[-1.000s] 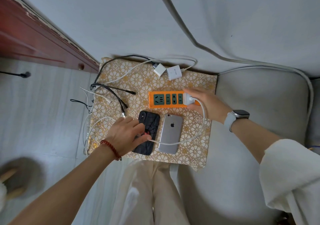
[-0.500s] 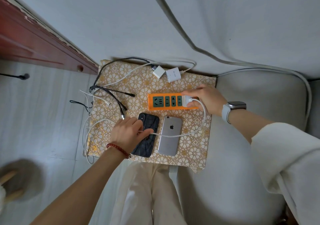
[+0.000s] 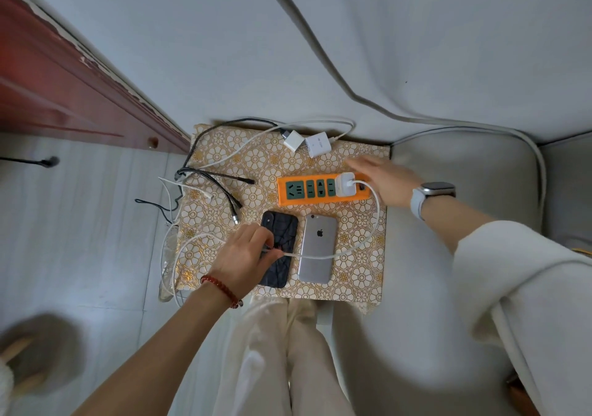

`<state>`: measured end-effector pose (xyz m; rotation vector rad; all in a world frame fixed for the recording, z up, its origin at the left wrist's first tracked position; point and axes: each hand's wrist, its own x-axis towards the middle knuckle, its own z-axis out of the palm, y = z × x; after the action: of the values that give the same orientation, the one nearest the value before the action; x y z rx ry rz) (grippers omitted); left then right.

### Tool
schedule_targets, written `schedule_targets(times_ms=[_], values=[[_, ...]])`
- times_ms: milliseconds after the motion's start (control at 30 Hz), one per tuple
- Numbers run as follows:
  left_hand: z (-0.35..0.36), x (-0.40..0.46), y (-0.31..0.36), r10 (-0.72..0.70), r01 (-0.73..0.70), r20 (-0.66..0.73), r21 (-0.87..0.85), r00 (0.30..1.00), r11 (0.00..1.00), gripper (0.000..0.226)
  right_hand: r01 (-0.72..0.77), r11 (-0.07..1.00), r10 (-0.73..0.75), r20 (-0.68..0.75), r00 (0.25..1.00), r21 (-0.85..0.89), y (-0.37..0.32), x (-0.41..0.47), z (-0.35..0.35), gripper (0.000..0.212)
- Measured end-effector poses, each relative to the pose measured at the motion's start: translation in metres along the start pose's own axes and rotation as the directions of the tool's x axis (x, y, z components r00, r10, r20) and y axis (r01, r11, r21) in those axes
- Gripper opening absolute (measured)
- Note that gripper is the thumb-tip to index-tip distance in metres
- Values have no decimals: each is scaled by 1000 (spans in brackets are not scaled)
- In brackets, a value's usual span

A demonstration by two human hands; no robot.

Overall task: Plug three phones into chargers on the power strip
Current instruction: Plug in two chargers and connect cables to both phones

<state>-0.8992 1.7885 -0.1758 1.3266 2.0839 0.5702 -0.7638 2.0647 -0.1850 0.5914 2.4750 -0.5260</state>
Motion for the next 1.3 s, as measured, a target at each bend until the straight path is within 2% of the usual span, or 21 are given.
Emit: schedule_targets(times_ms=[100, 167, 200, 267, 333, 400, 467, 533, 600, 633, 667, 733, 767, 800, 867, 900, 933, 1000, 1100, 1200, 1300], values=[[-7, -5, 6, 41, -41, 6, -13, 999, 999, 8, -164, 985, 171, -254, 952, 48, -13, -23, -14, 46], [-11, -7, 12, 38, -38, -2, -53, 999, 998, 5, -73, 992, 112, -447, 887, 104, -41, -43, -14, 36], [-12, -9, 15, 31, -32, -13, -76, 999, 997, 5, 24, 987, 53, -466, 883, 158, -61, -52, -10, 34], [-13, -12, 20, 22, -28, -49, -118, 999, 993, 6, 171, 942, -74, -320, 945, 288, -102, -70, 4, 33], [-16, -17, 20, 20, -30, -75, -137, 997, 990, 8, 145, 922, -123, -83, 989, 358, -134, -83, 24, 31], [-17, -24, 14, 11, -18, -52, -121, 999, 992, 11, 95, 941, -96, -14, 995, 325, -145, -91, 43, 23], [-18, -35, 4, -22, 23, 10, -109, 1000, 994, 10, 28, 952, -3, -85, 996, 304, -141, -96, 48, 21], [-19, -48, -10, -103, 110, 65, -112, 993, 988, 14, -27, 960, 101, -256, 961, 278, -124, -100, 46, 27], [-21, -56, -26, -297, 314, 119, -168, 948, 934, 18, -159, 961, 241, -402, 883, 227, -102, -102, 42, 22], [-25, -59, -33, -437, 465, 157, -281, 885, 840, 18, -246, 942, 325, -435, 840, 228, -95, -104, 41, 19], [-29, -60, -38, -561, 598, 232, -460, 795, 657, 19, -306, 917, 392, -447, 804, 255, -92, -106, 41, 22], [-38, -57, -37, -638, 665, 454, -736, 622, 125, 23, -300, 889, 443, -486, 753, 346, -99, -108, 44, 38], [-43, -55, -34, -606, 611, 536, -785, 588, -101, 25, -251, 872, 451, -494, 744, 419, -111, -109, 45, 44], [-47, -51, -31, -563, 548, 587, -795, 582, -261, 26, -192, 834, 453, -441, 775, 518, -128, -110, 47, 49], [-54, -43, -19, -468, 450, 637, -768, 613, -456, 26, -115, 684, 334, -170, 927, 720, -163, -111, 51, 57], [-58, -38, -14, -426, 427, 647, -750, 632, -505, 25, -121, 630, 222, -28, 975, 767, -181, -113, 55, 62], [-63, -32, -9, -392, 419, 651, -737, 650, -530, 24, -122, 635, 126, 54, 991, 763, -197, -115, 60, 66], [-75, -23, -3, -358, 397, 646, -726, 674, -562, 26, -51, 686, 52, 21, 998, 726, -218, -117, 70, 69], [-90, -11, -2, -366, 347, 637, -716, 678, -606, 29, 40, 702, 102, -156, 983, 711, -231, -113, 73, 73], [-92, -7, 7, -371, 371, 640, -726, 672, -579, 29, 8, 719, 216, -235, 948, 695, -229, -102, 68, 75], [-89, -10, 14, -352, 396, 619, -750, 702, -529, 27, -38, 733, 238, -203, 950, 679, -223, -89, 59, 49]])
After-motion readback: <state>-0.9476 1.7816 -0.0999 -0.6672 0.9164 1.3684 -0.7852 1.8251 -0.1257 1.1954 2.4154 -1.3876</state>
